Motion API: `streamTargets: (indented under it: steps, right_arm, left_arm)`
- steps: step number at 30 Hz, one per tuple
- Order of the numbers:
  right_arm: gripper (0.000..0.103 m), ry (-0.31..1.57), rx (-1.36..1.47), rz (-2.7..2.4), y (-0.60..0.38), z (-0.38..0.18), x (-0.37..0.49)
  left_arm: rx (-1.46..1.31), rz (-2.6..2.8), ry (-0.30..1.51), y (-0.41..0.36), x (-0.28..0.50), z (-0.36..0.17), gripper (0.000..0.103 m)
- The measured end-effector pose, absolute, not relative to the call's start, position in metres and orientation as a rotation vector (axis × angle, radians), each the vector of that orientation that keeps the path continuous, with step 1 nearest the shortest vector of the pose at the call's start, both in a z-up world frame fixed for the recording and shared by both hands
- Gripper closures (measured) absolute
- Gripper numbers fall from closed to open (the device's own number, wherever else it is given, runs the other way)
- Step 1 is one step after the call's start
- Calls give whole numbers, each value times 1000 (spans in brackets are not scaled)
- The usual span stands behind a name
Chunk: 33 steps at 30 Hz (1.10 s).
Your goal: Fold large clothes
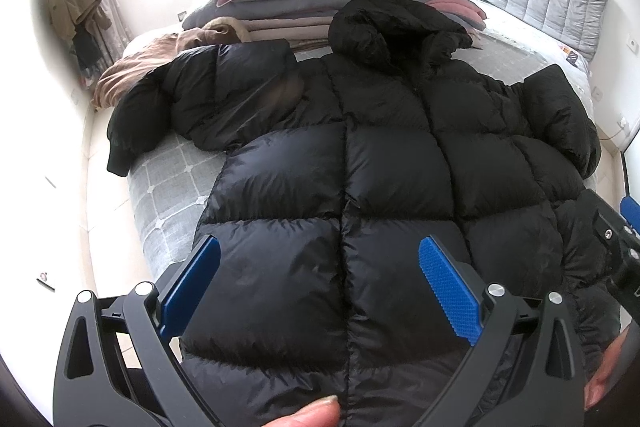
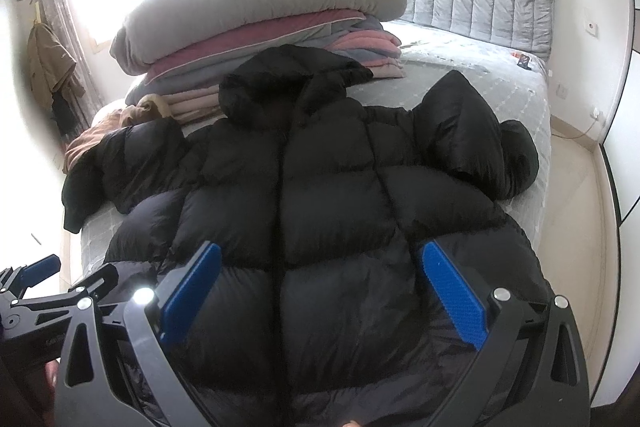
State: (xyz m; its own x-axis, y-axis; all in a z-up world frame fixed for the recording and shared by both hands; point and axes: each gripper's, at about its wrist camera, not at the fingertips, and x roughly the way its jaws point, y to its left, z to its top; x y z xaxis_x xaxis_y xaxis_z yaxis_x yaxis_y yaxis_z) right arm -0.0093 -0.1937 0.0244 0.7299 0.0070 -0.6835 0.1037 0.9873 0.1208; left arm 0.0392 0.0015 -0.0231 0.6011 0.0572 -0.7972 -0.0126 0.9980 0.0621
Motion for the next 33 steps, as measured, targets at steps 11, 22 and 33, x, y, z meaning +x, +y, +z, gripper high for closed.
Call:
streamTargets:
  steps: [11,22,33]
  right_arm:
    - [5,718,125,-89,-253,32,11]
    - [31,816,451,-202,-466,13,84]
    - [31,928,777,-381,-608,-72,128]
  left_arm:
    - [40,50,893,11,46,-27,7]
    - [47,67,907,14,69,-47,7]
    - [103,76,907,-8,89,-55,7]
